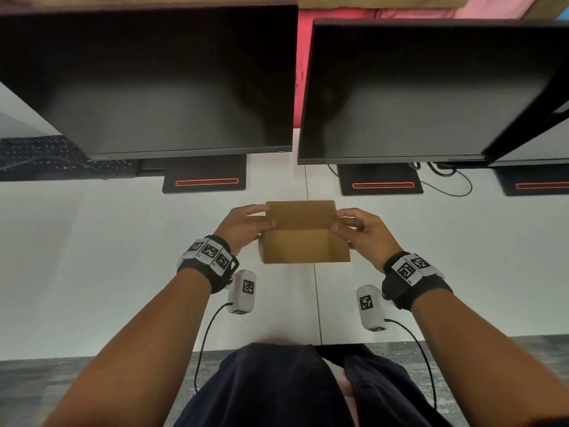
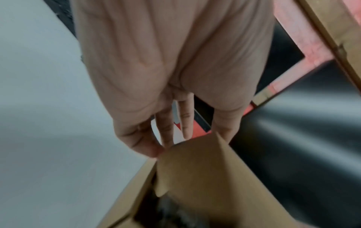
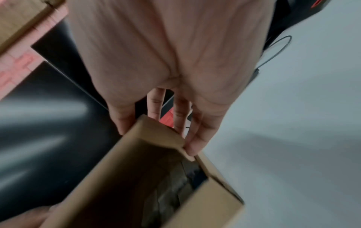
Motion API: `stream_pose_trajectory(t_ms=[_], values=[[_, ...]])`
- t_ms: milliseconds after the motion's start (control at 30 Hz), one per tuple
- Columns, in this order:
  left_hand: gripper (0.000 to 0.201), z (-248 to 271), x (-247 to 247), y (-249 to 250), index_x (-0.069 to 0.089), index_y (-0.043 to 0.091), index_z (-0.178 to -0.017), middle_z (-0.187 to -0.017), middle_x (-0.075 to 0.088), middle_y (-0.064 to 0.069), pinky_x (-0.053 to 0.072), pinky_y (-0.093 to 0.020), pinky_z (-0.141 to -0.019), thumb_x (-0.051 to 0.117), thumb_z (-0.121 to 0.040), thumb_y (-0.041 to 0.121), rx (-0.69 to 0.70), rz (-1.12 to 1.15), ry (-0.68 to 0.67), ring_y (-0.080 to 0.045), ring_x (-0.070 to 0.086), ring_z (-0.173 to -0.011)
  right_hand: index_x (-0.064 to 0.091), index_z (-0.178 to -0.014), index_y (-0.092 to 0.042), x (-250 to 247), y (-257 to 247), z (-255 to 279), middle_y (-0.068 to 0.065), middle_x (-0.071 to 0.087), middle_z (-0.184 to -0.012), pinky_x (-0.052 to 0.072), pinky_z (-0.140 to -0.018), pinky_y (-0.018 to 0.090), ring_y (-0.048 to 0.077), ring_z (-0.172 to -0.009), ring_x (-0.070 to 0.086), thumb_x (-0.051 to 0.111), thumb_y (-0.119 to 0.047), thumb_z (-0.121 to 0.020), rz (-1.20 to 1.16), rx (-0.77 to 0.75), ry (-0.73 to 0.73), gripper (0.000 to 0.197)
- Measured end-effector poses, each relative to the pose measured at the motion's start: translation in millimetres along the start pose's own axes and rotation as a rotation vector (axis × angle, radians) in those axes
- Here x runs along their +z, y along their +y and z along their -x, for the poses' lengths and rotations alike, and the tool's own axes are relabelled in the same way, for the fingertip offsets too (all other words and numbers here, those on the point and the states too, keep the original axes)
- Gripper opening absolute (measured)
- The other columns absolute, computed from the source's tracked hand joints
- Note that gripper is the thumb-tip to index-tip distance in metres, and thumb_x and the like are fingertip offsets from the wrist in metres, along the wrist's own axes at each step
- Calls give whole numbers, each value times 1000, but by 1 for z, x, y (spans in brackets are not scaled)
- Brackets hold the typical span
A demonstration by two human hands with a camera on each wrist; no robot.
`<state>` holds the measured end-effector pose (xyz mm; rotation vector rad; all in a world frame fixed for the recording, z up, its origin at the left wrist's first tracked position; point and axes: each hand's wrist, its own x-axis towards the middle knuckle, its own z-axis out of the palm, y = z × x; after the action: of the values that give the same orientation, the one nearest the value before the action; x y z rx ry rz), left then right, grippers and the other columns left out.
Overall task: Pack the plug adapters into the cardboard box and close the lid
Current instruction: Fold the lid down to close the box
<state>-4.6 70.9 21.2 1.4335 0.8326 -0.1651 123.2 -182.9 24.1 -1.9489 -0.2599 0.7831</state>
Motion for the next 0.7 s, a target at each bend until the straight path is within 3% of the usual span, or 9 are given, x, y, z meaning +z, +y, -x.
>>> stream_pose_trajectory(t_ms=[67,133,233,300,367,400,500,600,700], values=[[51,-5,8,-7,65,19,-134,-124,72,-5,55,-21,-81,83,-87,11,42,-130,13,-22,68,-116,67,-120,-33,0,14,-3,-7,66,-129,58,-88,35,16,-97,71,75,-33,-89,81,-23,3,32],[61,-10,15,-13,62,26,-138,-124,68,0,57,-27,-86,86,-83,16,88,-312,77,-21,68,-115,66,-120,-35,0,25,-5,-10,63,-131,54,-83,27,15,-91,71,74,-28,-90,151,-34,14,32],[71,-12,24,-22,51,33,-147,-123,60,-4,54,-32,-90,84,-84,23,115,-563,157,-26,66,-109,63,-117,-32,2,39,-3,-5,63,-121,49,-81,27,20,-94,67,74,-27,-88,290,2,71,31],[75,-10,30,-30,42,29,-153,-124,61,-9,55,-39,-97,80,-88,33,40,-612,187,-28,64,-112,62,-111,-26,3,52,-4,-1,67,-113,48,-80,29,21,-94,66,72,-36,-89,335,79,86,26],[67,-11,35,-38,50,19,-143,-120,67,-12,61,-45,-93,75,-89,48,-115,-526,222,-31,71,-104,65,-99,-23,2,61,-2,-1,75,-97,54,-80,33,18,-85,70,68,-51,-88,297,146,65,30],[60,-11,37,-40,58,11,-129,-114,71,-14,64,-45,-85,73,-89,54,-180,-473,230,-32,75,-95,67,-94,-23,2,66,-2,-2,77,-87,59,-80,37,16,-79,73,68,-54,-87,266,162,45,32],[57,-12,42,-40,69,0,-96,-95,77,-16,67,-44,-68,68,-93,57,-243,-381,212,-32,79,-77,71,-90,-20,-1,70,2,-2,77,-79,63,-79,40,13,-72,75,72,-48,-87,225,133,14,28],[54,-11,44,-35,68,1,-97,-93,78,-14,67,-41,-63,68,-94,55,-290,-313,170,-28,79,-76,72,-85,-10,-4,72,-1,4,76,-82,64,-76,38,15,-71,76,72,-41,-88,196,148,-11,31],[52,-9,41,-33,69,4,-99,-92,78,-12,67,-41,-63,65,-96,55,-304,-356,149,-25,79,-75,73,-81,-11,-5,70,-2,2,77,-78,63,-76,35,11,-67,75,72,-41,-88,231,155,-53,31]])
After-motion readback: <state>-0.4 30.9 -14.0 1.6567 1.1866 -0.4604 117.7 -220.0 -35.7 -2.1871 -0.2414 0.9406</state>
